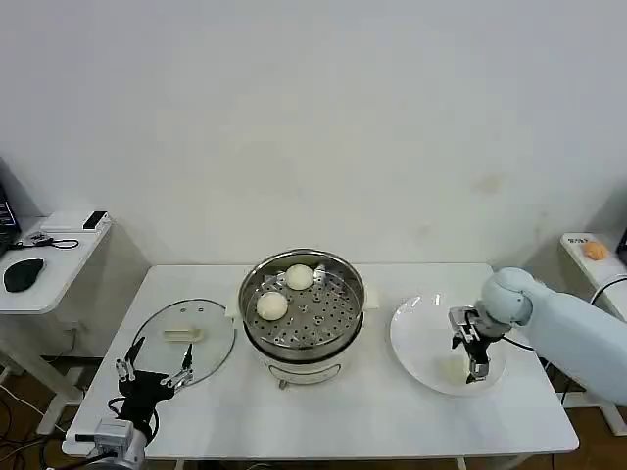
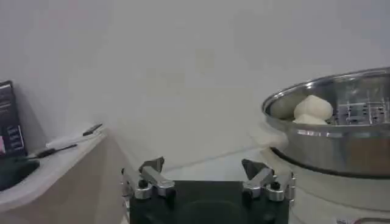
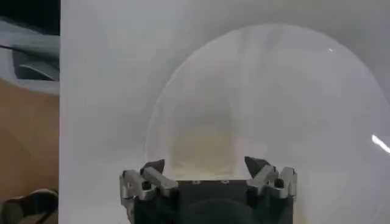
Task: Take steamed baozi put them in steamer then cover it.
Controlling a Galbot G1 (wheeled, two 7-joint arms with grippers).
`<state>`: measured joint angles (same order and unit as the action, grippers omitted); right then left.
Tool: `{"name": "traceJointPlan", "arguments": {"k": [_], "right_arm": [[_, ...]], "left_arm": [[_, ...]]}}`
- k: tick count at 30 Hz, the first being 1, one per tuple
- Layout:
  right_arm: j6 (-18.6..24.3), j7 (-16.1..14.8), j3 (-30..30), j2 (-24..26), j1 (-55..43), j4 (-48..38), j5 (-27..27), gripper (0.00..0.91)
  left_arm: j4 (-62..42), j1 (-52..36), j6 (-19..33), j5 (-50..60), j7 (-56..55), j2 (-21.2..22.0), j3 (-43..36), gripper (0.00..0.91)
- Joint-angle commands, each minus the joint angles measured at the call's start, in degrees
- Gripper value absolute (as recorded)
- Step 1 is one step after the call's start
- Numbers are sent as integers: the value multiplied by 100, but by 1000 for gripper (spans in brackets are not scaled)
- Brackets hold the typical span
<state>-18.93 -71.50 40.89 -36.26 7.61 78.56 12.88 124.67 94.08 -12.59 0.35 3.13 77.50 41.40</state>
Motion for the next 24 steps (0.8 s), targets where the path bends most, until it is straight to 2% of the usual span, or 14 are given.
{"name": "traceJointPlan", "arguments": {"k": [1, 13, 20, 24], "right_arm": [[12, 4, -14, -43, 42, -67, 54, 907], [-16, -15, -44, -53, 111, -102, 146, 907], [-21, -12, -69, -32, 128, -111, 169, 746], [-25, -7, -110, -32, 164, -128, 189, 736]], "left_arm": [[-36, -5, 0, 2, 0, -1, 0, 907], [-33, 3, 0, 1, -2, 15, -6, 907], [-18, 4, 0, 1, -1, 29, -14, 907], [-20, 14, 0, 0, -2, 31, -14, 907]]}}
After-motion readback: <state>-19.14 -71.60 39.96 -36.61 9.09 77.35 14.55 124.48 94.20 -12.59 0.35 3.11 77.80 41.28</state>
